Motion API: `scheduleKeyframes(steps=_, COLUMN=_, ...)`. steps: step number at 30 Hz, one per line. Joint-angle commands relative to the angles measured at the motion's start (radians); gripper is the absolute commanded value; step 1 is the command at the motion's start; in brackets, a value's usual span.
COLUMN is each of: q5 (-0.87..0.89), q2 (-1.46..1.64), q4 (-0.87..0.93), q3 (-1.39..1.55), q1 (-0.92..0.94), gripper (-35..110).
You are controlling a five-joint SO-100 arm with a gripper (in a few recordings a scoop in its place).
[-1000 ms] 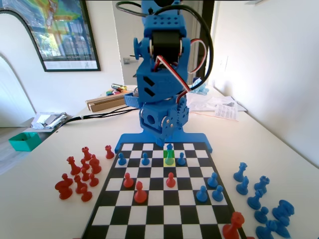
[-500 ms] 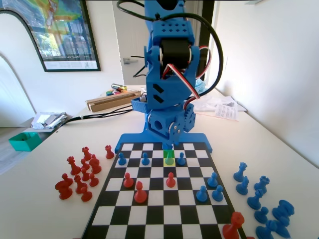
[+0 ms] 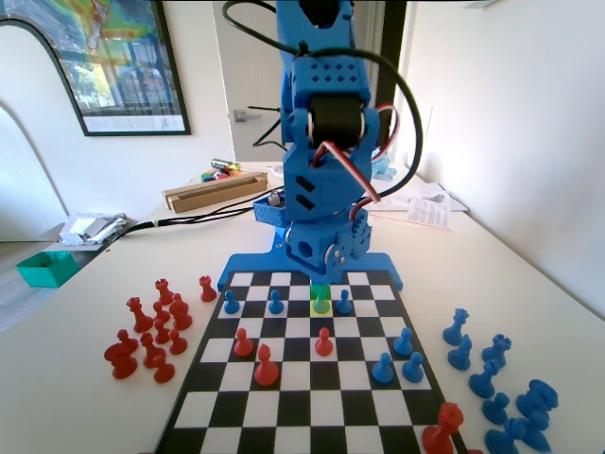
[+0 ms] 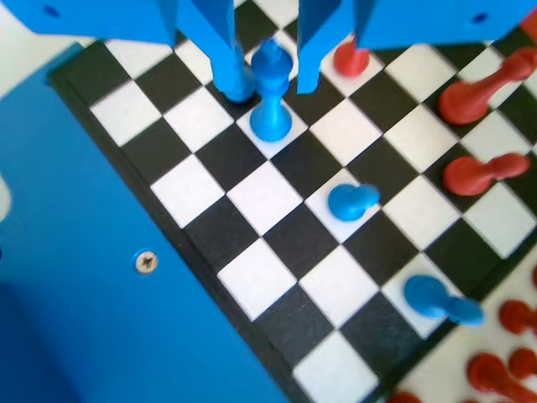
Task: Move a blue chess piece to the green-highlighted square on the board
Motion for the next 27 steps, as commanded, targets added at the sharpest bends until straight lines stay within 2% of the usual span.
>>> scheduleKeyframes(steps=1, q5=-0.02, q2=0.021, q4=-0.017, q3=0.018, q1=-0.006, gripper=13)
scheduleKeyframes(steps=6, q5=-0.018, q2=0.023, q4=-0.018, q3=0.02, q1=-0.006, gripper=12)
scheduleKeyframes(steps=12, q5=-0.025, q2=0.026, q4=-0.009, q3=0.021, q1=-0.003, gripper=1)
scheduleKeyframes(steps=18, q5=-0.018, q2=0.034, q4=-0.005, q3=0.012, q1=0.002, gripper=1)
scheduleKeyframes(steps=27, q5=0.002, q2=0.089, q4=0.198, q3=-0.087, q1=-0.014, gripper=1)
